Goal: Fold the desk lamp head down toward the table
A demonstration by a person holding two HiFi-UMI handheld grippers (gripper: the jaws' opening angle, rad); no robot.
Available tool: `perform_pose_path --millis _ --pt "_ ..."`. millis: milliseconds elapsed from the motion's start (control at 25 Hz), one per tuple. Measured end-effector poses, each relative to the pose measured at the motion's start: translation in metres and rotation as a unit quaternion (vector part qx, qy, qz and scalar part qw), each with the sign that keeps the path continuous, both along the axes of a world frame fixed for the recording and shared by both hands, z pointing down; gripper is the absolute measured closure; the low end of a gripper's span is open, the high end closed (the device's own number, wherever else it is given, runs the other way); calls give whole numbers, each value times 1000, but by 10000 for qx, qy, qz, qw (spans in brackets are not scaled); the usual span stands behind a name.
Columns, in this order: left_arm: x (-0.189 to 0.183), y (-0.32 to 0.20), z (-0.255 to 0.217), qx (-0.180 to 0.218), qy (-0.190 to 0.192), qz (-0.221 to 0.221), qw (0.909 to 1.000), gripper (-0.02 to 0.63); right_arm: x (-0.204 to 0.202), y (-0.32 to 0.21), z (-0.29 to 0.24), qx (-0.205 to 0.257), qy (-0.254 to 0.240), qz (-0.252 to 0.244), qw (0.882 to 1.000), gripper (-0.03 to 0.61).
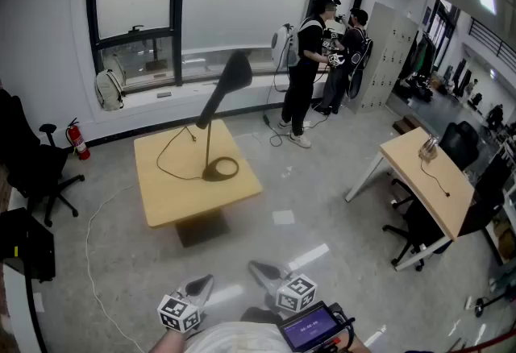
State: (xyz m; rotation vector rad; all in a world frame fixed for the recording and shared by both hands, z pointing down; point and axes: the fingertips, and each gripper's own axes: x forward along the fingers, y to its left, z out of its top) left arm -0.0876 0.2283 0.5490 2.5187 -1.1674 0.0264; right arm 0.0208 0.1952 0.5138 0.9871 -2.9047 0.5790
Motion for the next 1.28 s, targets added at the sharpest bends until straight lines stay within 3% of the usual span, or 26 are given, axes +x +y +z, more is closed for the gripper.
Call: perform_pose_path --millis 120,480,920,1120,1280 --pt "7 9 3 -10 9 10 10000 612 11 6 2 46 1 81 10000 566" --pt "8 11 -2 64 -3 -75 10000 612 26 5 -15 145 -682 439 9966 566" --pt "30 12 -1 85 22 308 9995 612 49 22 4 58 -297 766 9966 565" --pt "35 8 -5 110 94 329 9994 612 56 20 9 18 174 873 9960 566" --pt "31 6 -4 82 151 281 9995 612 55 16 4 46 214 916 9956 566"
